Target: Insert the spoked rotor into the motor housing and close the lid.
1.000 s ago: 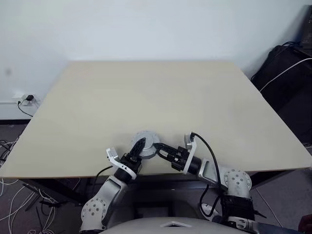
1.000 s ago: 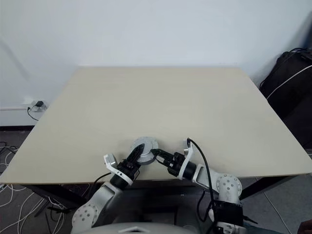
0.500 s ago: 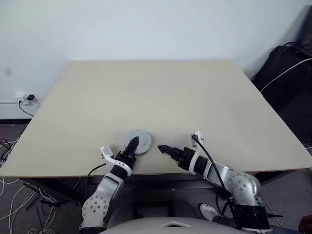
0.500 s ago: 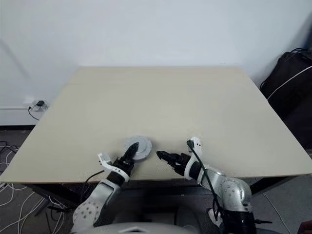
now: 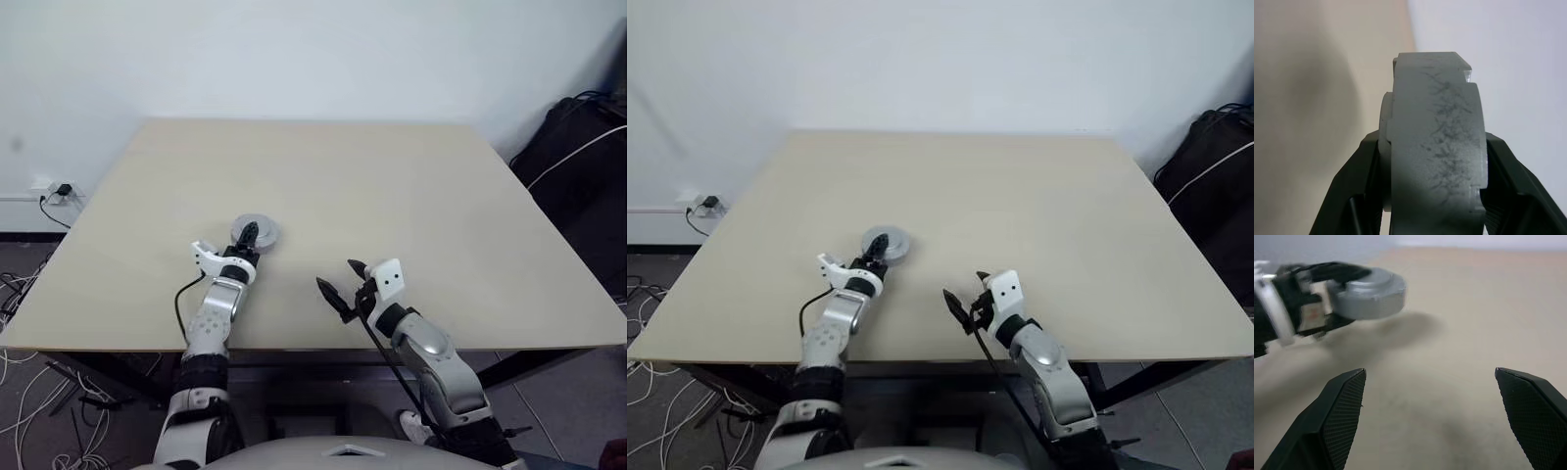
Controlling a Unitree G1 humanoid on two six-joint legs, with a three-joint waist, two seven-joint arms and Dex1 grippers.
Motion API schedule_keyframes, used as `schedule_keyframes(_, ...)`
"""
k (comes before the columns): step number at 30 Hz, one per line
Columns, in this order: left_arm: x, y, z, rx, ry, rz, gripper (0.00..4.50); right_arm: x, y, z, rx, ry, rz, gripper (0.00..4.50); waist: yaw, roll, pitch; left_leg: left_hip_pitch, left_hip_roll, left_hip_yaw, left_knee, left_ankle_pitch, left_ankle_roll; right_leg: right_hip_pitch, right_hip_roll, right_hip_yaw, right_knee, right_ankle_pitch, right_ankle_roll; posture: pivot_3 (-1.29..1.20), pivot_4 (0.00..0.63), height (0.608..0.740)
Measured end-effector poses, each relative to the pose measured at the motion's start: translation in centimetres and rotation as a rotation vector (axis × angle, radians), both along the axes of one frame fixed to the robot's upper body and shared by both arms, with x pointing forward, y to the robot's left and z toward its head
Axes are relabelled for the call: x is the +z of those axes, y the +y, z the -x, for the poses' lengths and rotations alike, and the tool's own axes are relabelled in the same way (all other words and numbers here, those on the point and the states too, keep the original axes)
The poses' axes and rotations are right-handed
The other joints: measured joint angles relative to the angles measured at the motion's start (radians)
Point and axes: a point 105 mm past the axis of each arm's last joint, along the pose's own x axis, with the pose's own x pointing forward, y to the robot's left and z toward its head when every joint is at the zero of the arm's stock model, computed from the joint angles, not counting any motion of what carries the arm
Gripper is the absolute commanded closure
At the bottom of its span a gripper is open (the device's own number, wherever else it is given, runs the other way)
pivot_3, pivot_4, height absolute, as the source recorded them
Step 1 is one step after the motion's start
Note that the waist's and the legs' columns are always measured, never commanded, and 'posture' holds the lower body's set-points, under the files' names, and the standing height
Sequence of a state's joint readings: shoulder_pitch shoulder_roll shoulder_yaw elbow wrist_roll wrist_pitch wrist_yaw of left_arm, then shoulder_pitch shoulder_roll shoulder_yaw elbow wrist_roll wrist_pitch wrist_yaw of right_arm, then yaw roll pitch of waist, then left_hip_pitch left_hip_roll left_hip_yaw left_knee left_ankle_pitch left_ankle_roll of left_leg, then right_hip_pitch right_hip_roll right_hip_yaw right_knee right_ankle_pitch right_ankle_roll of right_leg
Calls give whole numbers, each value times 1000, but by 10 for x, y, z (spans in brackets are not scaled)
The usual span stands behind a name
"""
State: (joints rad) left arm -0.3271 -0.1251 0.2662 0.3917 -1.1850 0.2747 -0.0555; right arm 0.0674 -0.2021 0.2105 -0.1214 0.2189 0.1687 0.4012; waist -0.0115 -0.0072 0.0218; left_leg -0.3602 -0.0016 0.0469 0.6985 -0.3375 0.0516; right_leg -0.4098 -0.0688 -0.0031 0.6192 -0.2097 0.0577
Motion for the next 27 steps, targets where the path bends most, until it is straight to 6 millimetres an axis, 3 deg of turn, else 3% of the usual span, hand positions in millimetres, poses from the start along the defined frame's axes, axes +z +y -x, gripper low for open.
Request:
schedule_keyframes(6,-15,-17,-15,-25,83,11,2421,-1,6,3,20,-14,-13,0,-3,0,0,0,2,0,-2,0,0,2,3,0,-7,5,4,0,0,740)
schedule_keyframes(17,-36,-3,-33,24,224,-81,2421,-6,8,8,30,-5,-20,0,-7,0,0,-1,2,1,-3,0,0,2,3,0,-10,7,6,0,0,740)
schedule_keyframes(24,-35,-5,-36,-11,237,-127,228,-7,9,8,33,0,-11,0,-7,2,-2,3,2,1,-3,0,0,6,3,0,-9,8,7,0,0,740)
schedule_keyframes(27,-34,-5,-31,-28,239,-142,47,-8,10,9,35,4,-10,0,-11,3,-2,7,3,1,-3,0,0,10,3,0,-10,8,6,0,0,740)
